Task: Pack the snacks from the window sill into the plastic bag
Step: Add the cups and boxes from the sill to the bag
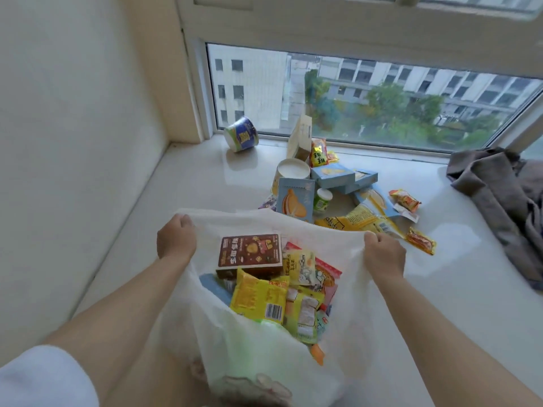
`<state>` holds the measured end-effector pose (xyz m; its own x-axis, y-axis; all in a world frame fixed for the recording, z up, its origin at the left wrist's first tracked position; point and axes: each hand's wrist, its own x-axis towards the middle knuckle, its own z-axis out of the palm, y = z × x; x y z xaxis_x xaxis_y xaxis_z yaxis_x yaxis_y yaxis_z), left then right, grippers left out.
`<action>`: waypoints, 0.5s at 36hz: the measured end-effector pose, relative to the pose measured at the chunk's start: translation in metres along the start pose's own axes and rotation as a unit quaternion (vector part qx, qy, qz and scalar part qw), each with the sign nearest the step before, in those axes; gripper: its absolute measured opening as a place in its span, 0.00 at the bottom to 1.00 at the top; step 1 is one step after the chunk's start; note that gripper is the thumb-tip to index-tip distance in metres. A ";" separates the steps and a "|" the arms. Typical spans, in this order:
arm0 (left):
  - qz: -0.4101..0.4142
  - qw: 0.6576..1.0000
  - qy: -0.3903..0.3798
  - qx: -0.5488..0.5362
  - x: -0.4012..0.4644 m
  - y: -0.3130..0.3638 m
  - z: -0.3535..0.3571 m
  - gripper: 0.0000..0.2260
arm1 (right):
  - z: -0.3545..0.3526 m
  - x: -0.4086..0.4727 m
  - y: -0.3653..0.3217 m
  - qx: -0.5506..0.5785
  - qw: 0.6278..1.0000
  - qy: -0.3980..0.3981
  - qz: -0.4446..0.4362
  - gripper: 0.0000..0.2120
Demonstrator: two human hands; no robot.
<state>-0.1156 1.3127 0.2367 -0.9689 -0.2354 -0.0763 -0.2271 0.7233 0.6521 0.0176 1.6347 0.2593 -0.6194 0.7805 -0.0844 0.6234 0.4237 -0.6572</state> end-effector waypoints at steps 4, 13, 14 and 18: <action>0.071 0.994 0.071 -0.041 0.009 0.017 -0.026 0.13 | -0.035 0.013 -0.042 0.064 0.994 0.065 -0.057 0.16; 0.164 0.980 0.098 -0.061 0.000 0.041 -0.043 0.12 | -0.061 0.023 -0.042 0.000 0.988 0.081 -0.130 0.16; 0.174 0.981 0.080 -0.023 -0.001 0.036 -0.041 0.12 | -0.057 0.021 -0.034 -0.022 0.989 0.069 -0.129 0.15; 0.206 0.971 0.035 0.113 -0.007 0.005 -0.032 0.12 | -0.036 0.012 -0.002 -0.076 0.990 0.036 -0.115 0.14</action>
<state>-0.1072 1.2977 0.2647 -0.9749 0.0672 0.2124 0.1557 0.8873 0.4341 0.0263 1.6600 0.2868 -0.7214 0.6834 0.1119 0.5378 0.6547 -0.5312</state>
